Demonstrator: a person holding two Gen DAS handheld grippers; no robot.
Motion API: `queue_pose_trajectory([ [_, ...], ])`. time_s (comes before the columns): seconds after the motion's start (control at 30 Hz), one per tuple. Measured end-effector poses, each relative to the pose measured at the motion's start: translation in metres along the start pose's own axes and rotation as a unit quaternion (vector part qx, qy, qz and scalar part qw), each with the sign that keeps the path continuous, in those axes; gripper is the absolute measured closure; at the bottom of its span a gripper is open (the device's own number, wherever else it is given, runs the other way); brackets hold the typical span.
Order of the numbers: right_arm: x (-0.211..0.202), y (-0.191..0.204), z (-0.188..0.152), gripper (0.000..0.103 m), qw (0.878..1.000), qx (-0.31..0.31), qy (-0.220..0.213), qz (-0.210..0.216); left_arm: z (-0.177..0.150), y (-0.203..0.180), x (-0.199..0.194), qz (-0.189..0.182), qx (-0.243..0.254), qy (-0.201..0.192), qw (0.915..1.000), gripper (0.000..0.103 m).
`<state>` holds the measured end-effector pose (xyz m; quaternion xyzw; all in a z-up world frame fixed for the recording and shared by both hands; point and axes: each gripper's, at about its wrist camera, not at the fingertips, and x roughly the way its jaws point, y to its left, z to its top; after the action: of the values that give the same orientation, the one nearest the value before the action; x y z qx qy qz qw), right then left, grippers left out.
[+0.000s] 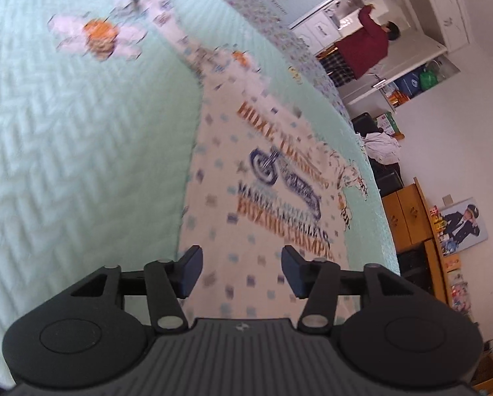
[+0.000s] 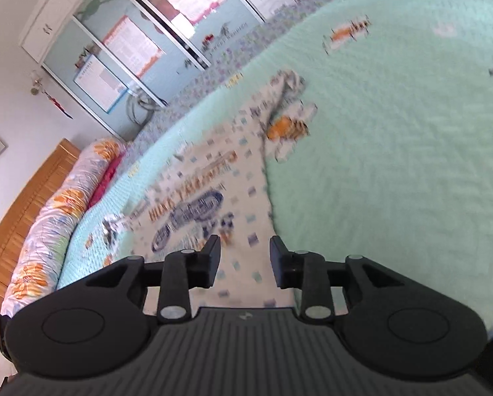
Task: Fold clothes
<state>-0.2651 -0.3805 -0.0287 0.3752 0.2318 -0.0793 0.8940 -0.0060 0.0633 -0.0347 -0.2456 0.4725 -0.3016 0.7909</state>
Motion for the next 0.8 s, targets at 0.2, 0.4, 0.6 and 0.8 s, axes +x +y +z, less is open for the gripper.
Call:
queue_pose_trajectory([
  [0.2,0.015,-0.016,0.026,0.06,0.999,0.023,-0.023,-0.002,0.038,-0.008,0.035,0.027,-0.023,-0.024,0.9991,0.044],
  [0.4,0.071,-0.017,0.053,0.059,1.0,0.018,-0.014,-0.001,0.044,-0.012,0.076,0.059,0.01,-0.023,0.9979,0.044],
  [0.6,0.171,0.011,0.078,0.053,0.999,-0.037,-0.009,-0.024,0.078,-0.008,0.116,0.086,0.038,-0.022,0.9953,0.044],
  [0.8,0.251,-0.011,0.096,0.044,0.989,-0.109,-0.039,-0.096,0.094,0.007,0.126,0.084,0.005,-0.017,0.9963,0.044],
])
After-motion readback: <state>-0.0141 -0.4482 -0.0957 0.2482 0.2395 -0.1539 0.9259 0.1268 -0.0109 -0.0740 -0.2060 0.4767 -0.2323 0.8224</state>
